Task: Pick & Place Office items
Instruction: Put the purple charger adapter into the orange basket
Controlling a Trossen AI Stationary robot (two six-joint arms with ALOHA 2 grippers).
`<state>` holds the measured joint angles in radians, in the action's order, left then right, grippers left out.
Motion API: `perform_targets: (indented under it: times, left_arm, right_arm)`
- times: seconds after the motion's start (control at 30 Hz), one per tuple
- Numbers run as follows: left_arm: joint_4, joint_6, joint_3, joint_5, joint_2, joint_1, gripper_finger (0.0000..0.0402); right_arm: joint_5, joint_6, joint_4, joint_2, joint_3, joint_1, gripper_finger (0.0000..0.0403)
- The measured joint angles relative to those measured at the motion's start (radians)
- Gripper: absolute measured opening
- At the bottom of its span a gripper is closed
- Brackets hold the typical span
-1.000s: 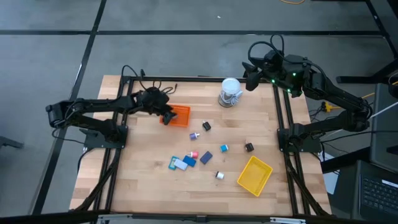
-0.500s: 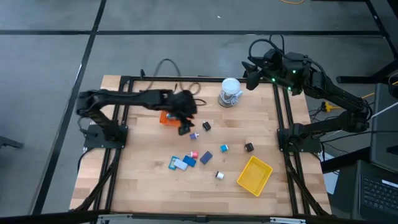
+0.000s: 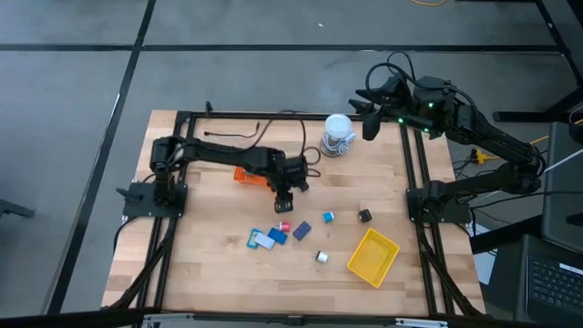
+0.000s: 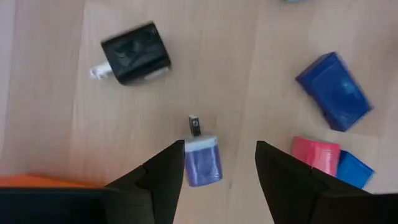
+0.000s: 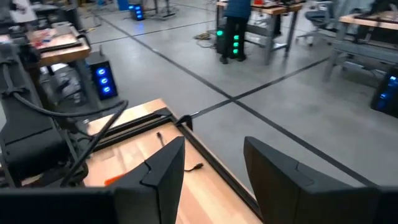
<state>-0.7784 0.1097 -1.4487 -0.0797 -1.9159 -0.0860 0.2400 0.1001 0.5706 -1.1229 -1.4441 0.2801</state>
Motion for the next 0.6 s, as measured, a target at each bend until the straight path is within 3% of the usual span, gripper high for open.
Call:
perform_targets:
  times: [0.23, 0.47, 0.6]
  left_arm:
    - [-0.012, 0.145, 0.000, 0.105, -0.014, 0.068, 0.0192]
    - [-0.026, 0.193, 0.017, 0.156, -0.021, 0.072, 0.0192]
    - [-0.045, 0.202, 0.039, 0.134, -0.021, 0.056, 0.0192]
  right_arm:
    - [-0.022, -0.034, 0.001, 0.000, 0.000, 0.000, 0.0172]
    - [-0.024, -0.044, 0.001, 0.000, 0.000, 0.000, 0.0172]
    - [-0.024, -0.045, 0.001, 0.000, 0.000, 0.000, 0.0172]
